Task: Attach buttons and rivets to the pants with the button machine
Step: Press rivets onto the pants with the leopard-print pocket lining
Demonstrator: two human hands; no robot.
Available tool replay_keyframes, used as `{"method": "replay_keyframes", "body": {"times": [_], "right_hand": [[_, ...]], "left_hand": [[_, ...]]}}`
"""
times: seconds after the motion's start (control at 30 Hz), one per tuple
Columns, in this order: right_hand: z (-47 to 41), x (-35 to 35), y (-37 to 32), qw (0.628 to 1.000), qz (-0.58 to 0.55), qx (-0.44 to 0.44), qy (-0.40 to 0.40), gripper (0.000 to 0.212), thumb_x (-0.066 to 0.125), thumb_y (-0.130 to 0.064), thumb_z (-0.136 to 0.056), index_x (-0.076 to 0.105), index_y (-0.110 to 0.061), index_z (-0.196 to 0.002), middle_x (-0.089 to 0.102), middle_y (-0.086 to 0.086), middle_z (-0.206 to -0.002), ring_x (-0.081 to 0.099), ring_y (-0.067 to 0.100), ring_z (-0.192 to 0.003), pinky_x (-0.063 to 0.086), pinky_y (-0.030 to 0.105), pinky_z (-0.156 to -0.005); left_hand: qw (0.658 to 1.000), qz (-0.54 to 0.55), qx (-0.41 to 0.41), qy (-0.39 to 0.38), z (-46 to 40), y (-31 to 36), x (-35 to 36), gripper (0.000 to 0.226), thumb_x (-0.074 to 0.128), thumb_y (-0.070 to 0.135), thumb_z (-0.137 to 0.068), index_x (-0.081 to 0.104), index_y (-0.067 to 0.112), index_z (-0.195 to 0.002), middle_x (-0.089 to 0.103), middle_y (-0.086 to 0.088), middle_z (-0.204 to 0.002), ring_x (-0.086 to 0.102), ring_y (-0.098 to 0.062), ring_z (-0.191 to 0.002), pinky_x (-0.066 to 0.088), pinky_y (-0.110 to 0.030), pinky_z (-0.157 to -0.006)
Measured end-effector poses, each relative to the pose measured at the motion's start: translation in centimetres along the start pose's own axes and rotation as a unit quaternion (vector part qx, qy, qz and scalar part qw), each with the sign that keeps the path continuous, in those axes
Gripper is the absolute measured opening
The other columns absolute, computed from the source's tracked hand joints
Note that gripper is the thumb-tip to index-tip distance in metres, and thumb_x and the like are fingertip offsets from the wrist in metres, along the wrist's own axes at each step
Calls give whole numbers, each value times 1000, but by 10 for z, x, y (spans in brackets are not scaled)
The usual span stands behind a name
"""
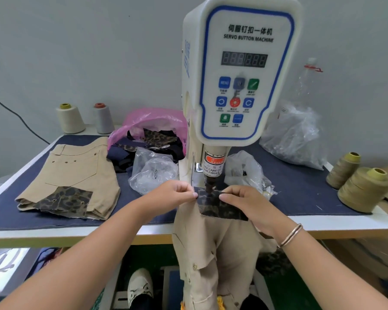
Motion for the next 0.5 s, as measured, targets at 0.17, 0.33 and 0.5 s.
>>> {"method": "replay_keyframes", "body": {"times": [0.17, 0.33, 0.5], "right_hand": [[-8, -3, 10, 1000, -17, -6, 5, 16, 59, -16, -92, 74, -22, -92, 74, -1, -92, 68, 7, -86, 48, 13, -71], [-11, -5, 14, 999, -22, -14, 22, 17, 59, -16, -92, 74, -25, -92, 74, -3, -92, 67, 5, -87, 48, 10, -71], [-12, -7, 16, 999, -21, -14, 24, 16, 60, -18, -92, 74, -26, -91, 74, -2, -93, 68, 7, -88, 50, 13, -72]], "left_hand": [[1000, 15, 2, 19, -9, -7, -3, 21, 60, 23, -94, 63, 15, -75, 56, 9, -70, 49, -2, -65, 41, -12, -65], [999, 30, 8, 35, -12, -10, -4, 20, 63, 22, -92, 64, 15, -74, 59, 10, -70, 51, 3, -61, 41, -7, -61], [999, 25, 10, 32, -15, -10, -5, 19, 65, 24, -91, 65, 16, -74, 61, 11, -72, 52, -3, -67, 41, -15, -68]]}}
Point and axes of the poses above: each hand's wrist, its own z-axis away from the middle knuckle, its own x-axis out of the palm, y = z × x, the point moved 6 cm from there along -z, towards the middle knuckle
